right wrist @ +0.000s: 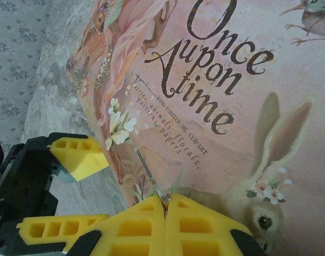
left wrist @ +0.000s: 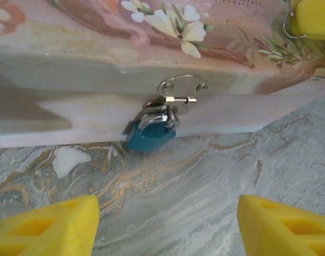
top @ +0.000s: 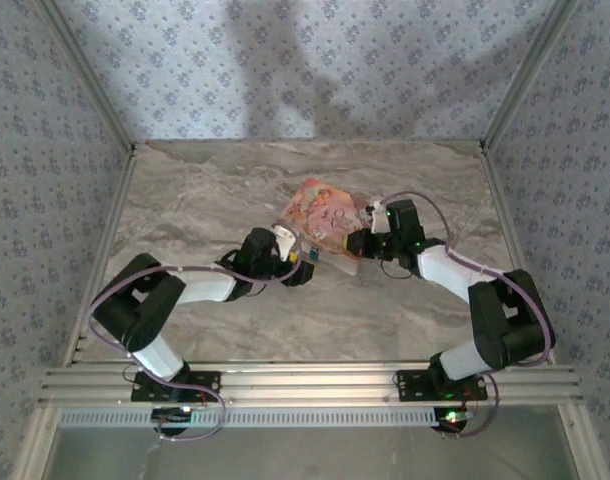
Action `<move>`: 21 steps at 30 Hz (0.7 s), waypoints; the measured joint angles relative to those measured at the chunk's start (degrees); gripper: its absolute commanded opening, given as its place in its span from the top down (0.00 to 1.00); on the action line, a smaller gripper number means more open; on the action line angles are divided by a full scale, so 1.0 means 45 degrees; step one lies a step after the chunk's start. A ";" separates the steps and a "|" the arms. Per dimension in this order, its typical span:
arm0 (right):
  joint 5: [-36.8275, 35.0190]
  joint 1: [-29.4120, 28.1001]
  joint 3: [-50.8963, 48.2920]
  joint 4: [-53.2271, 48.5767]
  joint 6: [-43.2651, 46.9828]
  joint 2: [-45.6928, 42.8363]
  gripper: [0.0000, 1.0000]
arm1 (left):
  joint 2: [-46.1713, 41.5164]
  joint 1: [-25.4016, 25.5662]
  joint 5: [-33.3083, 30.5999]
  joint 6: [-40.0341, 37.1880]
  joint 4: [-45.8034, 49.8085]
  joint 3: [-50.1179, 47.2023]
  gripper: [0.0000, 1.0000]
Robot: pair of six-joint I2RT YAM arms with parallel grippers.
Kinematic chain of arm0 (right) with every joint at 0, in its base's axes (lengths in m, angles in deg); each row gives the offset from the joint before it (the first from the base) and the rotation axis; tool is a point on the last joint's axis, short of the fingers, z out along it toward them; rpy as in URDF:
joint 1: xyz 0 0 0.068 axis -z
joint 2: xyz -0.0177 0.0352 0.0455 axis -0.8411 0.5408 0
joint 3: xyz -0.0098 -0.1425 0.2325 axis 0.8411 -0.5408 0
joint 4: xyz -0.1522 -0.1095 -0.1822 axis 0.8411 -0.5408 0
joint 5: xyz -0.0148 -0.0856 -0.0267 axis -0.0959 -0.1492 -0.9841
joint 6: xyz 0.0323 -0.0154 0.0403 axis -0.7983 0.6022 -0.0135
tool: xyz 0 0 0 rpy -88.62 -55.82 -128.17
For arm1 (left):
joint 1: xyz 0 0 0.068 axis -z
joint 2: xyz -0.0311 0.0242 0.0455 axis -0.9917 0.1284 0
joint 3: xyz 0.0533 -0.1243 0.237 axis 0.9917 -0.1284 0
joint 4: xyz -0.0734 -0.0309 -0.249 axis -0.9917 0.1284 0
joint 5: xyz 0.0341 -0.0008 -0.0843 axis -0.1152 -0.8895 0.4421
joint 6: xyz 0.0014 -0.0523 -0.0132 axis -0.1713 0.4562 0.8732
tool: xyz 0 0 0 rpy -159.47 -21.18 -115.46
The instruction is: Unlock the padlock with the key
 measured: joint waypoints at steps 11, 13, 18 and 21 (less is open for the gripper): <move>-0.0039 -0.0010 0.0000 0.0000 -0.0005 0.0000 1.00 | 0.1477 -0.0214 0.0515 -0.0204 -0.1219 0.0471 0.33; -0.0063 -0.0024 0.0000 0.0000 -0.0005 0.0000 1.00 | 0.1632 -0.0228 0.0559 -0.0291 -0.1292 0.0583 0.34; -0.0121 -0.0053 0.0000 0.0000 -0.0005 -0.0010 1.00 | 0.1928 -0.0233 0.0680 -0.0398 -0.1583 0.0913 0.35; -0.0136 -0.0058 0.0000 0.0000 -0.0005 -0.0010 1.00 | 0.2074 -0.0233 0.0840 -0.0393 -0.1661 0.1069 0.37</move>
